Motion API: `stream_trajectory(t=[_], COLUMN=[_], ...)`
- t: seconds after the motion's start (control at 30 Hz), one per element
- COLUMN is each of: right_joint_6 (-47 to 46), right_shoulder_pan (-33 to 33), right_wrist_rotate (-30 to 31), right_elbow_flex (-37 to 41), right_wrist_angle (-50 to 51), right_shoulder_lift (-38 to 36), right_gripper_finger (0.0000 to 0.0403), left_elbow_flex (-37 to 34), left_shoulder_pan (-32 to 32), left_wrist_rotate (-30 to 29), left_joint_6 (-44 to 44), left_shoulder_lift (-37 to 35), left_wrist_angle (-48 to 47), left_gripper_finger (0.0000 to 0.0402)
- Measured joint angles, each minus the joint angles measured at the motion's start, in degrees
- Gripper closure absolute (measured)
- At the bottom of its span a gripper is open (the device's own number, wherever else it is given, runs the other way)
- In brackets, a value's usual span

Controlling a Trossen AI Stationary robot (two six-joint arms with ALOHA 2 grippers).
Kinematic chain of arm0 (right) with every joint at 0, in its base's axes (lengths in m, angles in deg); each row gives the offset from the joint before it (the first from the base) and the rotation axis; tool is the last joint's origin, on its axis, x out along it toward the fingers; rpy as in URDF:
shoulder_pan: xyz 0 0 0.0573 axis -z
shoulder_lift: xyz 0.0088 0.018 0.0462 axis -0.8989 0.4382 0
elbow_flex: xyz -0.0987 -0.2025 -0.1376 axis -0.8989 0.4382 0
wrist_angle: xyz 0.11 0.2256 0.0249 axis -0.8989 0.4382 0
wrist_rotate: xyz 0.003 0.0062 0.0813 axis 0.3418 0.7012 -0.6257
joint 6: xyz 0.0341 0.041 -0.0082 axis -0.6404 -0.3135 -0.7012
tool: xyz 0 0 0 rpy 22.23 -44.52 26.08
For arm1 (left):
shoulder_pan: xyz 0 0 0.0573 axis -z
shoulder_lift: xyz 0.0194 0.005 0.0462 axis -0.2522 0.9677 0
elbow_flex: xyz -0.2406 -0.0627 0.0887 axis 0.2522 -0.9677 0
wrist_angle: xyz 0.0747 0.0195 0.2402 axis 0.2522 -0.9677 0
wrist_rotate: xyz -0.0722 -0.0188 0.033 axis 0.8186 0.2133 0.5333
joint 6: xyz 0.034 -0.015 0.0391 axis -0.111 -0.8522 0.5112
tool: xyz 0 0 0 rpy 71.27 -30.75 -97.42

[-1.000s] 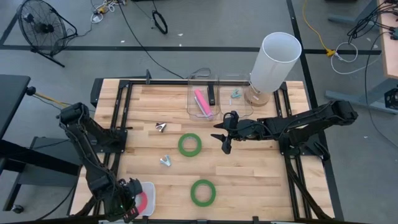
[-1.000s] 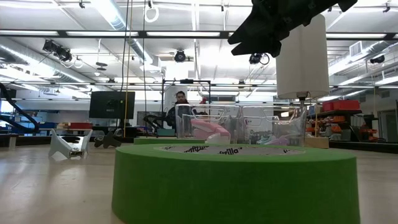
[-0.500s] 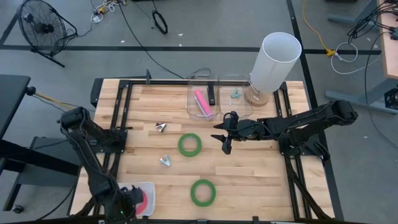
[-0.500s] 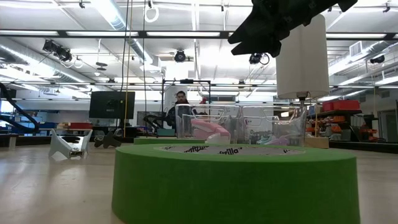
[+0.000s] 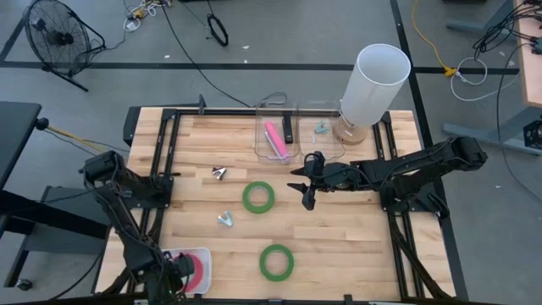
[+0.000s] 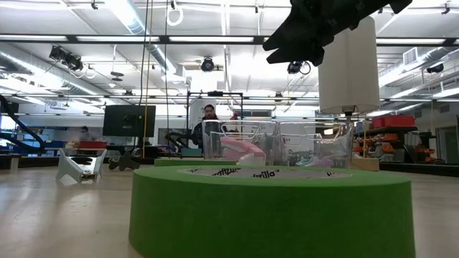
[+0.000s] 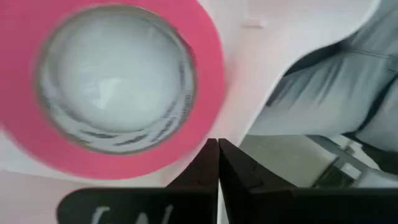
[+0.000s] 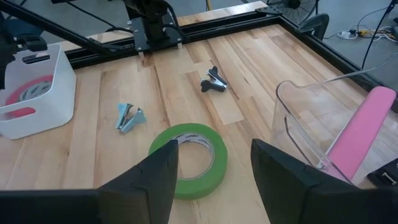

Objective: Pick and place Stapler, Stapler remover, tape
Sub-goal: Put the top green tape into the white bin

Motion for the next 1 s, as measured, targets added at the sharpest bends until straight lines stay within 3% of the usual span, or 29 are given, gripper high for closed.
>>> stream_trajectory(t=[0.4, 0.57, 0.67, 0.83, 1.0], right_joint_6=[0.0, 0.0, 0.0, 0.0, 0.2], right_shoulder_pan=[0.0, 0.0, 0.0, 0.0, 0.0], right_wrist_rotate=[0.1, 0.1, 0.1, 0.1, 0.1], right_elbow_flex=[0.0, 0.0, 0.0, 0.0, 0.0], right_wrist_angle=[-0.2, -0.4, -0.4, -0.4, -0.4], right_shoulder_lift=[0.0, 0.0, 0.0, 0.0, 0.0], right_gripper_finger=[0.0202, 0.0202, 0.0202, 0.0202, 0.0202], left_elbow_flex=[2.6, 5.9, 7.0, 7.3, 7.3], left_shoulder_pan=[-2.4, -6.2, -10.4, -20.9, -31.8], left_wrist_rotate=[1.5, -6.8, -11.1, -12.1, -8.8], left_joint_6=[5.8, 10.9, 16.6, 25.4, 42.9], left_shoulder_lift=[-4.4, -8.9, -10.5, -11.6, -11.2], left_wrist_angle=[-0.8, -9.5, -16.1, -25.8, -23.2], left_gripper_finger=[0.0395, 0.0396, 0.0396, 0.0395, 0.0393])
